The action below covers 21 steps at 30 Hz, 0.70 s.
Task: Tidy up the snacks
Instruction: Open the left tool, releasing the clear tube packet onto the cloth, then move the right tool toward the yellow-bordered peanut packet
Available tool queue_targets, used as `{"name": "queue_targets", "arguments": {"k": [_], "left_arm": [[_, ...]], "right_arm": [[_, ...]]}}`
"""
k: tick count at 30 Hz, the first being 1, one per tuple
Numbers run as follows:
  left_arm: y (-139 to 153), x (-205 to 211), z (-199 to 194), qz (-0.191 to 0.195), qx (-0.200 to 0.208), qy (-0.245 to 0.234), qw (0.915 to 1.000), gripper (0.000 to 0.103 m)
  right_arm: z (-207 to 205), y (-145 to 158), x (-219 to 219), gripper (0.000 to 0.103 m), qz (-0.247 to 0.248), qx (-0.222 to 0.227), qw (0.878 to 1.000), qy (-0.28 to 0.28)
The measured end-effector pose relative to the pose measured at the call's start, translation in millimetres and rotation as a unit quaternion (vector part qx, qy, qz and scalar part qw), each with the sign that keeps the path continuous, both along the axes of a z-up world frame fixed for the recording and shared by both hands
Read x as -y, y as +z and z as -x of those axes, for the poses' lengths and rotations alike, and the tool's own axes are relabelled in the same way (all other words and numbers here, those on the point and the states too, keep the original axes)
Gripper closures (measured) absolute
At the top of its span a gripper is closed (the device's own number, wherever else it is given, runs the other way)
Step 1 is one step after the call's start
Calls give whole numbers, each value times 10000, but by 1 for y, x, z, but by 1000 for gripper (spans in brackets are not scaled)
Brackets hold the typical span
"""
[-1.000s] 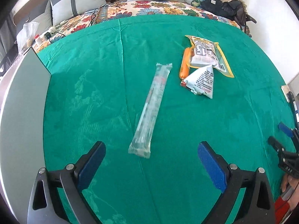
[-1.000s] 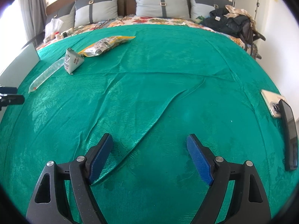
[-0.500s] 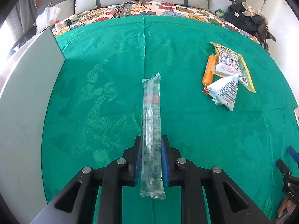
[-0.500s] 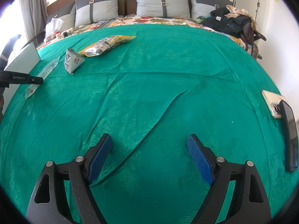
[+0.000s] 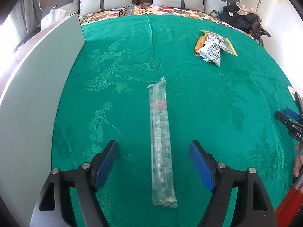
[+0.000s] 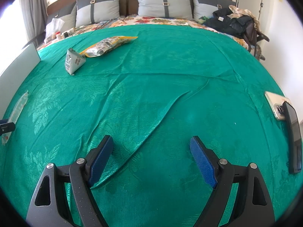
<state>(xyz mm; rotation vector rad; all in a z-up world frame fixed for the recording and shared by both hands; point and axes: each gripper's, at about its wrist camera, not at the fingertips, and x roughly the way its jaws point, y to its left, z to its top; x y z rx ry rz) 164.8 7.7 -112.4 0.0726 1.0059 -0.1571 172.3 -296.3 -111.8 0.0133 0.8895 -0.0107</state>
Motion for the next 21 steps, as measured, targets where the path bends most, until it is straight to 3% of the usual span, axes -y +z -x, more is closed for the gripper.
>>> {"name": "queue_targets", "arguments": {"k": [3, 5, 7, 21], "left_arm": [[-6, -8, -9, -58, 109, 101, 9999, 20], [-8, -13, -13, -67, 176, 176, 9997, 7], [-11, -18, -16, -43, 207, 242, 9995, 0], [-14, -19, -14, -11, 530, 245, 9983, 0]], "right_arm": [[0, 0, 0, 17, -1, -1, 10000, 3], [0, 0, 0, 17, 0, 0, 10000, 3], [0, 0, 1, 17, -2, -1, 10000, 4], [2, 0, 3, 17, 14, -7, 10000, -28]]}}
